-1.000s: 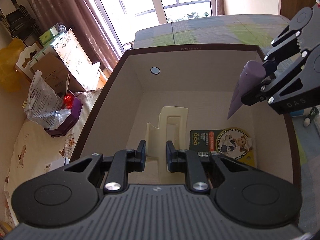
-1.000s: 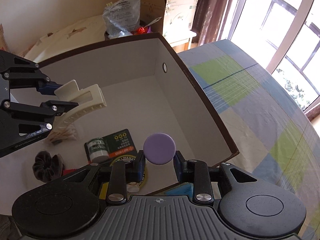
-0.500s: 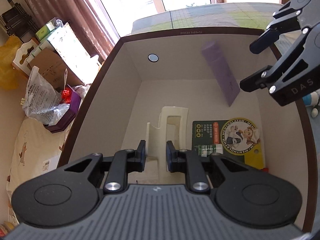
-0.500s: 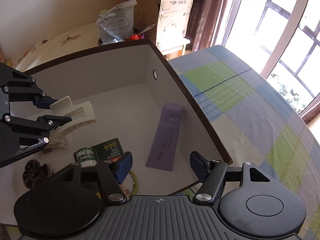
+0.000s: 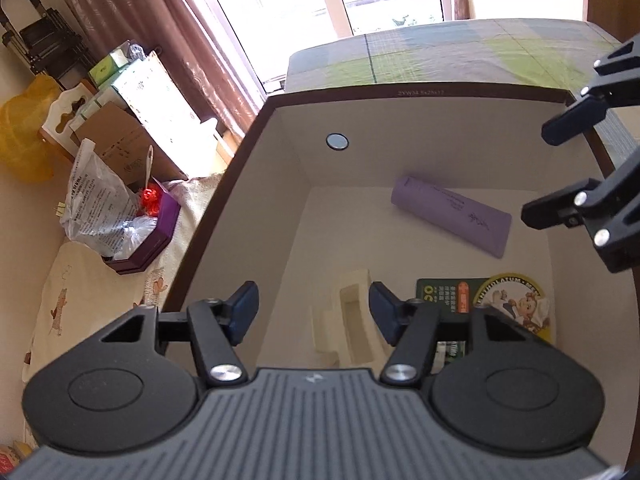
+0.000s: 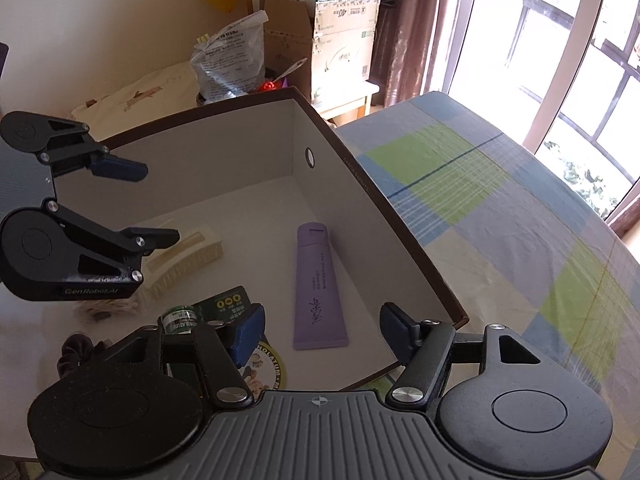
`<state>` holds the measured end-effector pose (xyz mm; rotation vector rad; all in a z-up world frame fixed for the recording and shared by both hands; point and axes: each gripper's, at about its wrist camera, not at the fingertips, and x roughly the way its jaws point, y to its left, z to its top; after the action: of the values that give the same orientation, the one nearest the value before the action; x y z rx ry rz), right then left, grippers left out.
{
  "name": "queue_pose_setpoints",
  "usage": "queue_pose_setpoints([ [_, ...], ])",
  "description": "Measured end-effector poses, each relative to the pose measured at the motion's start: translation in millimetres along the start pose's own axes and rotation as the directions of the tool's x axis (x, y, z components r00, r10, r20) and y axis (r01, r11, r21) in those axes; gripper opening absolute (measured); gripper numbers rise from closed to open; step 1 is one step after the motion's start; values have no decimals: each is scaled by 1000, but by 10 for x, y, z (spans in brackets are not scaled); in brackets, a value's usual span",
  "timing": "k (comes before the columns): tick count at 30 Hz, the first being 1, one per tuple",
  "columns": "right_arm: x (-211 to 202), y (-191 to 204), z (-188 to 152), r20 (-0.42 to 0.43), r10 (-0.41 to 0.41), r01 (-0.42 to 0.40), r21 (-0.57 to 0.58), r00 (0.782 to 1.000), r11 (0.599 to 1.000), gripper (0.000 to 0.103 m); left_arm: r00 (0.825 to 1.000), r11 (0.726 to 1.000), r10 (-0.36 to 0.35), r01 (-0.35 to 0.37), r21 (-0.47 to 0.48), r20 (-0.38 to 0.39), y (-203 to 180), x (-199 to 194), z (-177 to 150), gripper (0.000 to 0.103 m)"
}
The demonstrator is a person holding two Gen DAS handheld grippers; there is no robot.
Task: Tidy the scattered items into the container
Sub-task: 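Open both grippers to drop the clip and purple tube into the box, then withdraw both grippers from the box back over the table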
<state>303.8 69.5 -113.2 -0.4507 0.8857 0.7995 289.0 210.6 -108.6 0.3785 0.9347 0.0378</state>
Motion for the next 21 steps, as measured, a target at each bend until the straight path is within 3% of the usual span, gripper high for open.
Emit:
queue_pose_setpoints([
  [12, -22, 44, -8, -11, 12, -13, -23, 1000, 1000, 70, 998, 1000, -11, 12, 16, -64, -74, -29, -99, 66],
  [21, -202, 102, -91, 28, 31, -30, -36, 999, 999, 70, 997, 1000, -17, 17, -9, -79, -78, -167, -126, 71],
])
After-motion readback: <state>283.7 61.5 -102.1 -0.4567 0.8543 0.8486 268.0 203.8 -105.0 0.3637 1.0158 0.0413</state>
